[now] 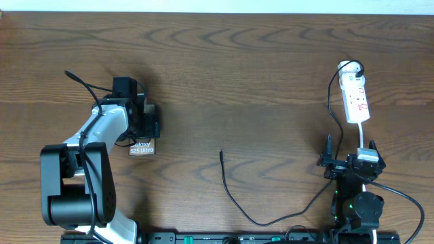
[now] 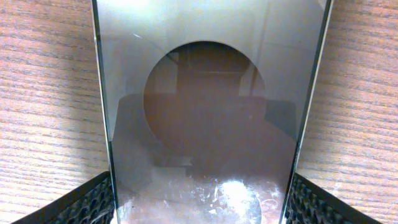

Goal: Plug charger to phone and switch on socket

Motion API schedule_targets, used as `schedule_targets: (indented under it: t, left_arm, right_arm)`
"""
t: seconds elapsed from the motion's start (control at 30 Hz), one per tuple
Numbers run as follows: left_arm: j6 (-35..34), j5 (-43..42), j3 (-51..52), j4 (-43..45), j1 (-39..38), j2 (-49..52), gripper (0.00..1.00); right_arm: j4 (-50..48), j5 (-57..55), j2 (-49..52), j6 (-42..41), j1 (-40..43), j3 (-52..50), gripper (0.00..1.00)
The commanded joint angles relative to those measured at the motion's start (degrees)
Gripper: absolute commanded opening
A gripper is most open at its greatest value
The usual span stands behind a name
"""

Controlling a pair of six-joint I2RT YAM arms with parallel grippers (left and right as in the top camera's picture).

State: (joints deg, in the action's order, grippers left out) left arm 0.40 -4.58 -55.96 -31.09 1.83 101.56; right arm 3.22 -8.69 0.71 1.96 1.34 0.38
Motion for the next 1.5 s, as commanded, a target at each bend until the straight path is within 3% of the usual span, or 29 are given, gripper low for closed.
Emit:
schedule_targets:
  t: [0.0,0.67,0.83,0.87,0.97,1.13,1.3,1.47]
  left_arm:
    - [0.0,-4.0,1.4,-0.7,0.0,2.2,0.82]
    - [0.0,-4.0,1.4,-0.5,0.0,2.2,0.71]
    - [0.0,-4.0,1.4,-0.3,0.0,2.2,0.59]
    - [0.0,-4.0,1.4,-0.2,0.0,2.2,0.51]
    - [0.0,-4.0,1.4,0.0,0.0,2.2,0.4]
    - [0.0,-4.0,1.1,0.1,0.0,2.1,0.34]
    - [0.0,-4.0,0.7,0.3,0.0,0.8,0.23]
    - [0.0,-4.0,0.6,0.6,0.0,-2.6,0.22]
  right_arm:
    - [0.2,-0.4,-0.2,0.5,-1.0,-0.1,0.99]
    - [0.2,-0.4,-0.2,0.5,-1.0,-0.1,0.99]
    - [0.2,-0.4,-0.2,0.5,-1.0,-0.1,0.99]
    - [0.2,-0.4,-0.2,0.5,-1.0,-0.1,0.99]
    - [0.2,-0.4,-0.2,0.5,-1.0,-0.1,0.99]
    - [0.2,-0.4,-0.2,0.5,-1.0,-0.1,0.99]
    - [0.2,-0.4,-0.2,0.5,-1.0,-0.1,0.99]
    - [0.2,-0.4,-0.2,0.5,-1.0,-0.1,0.99]
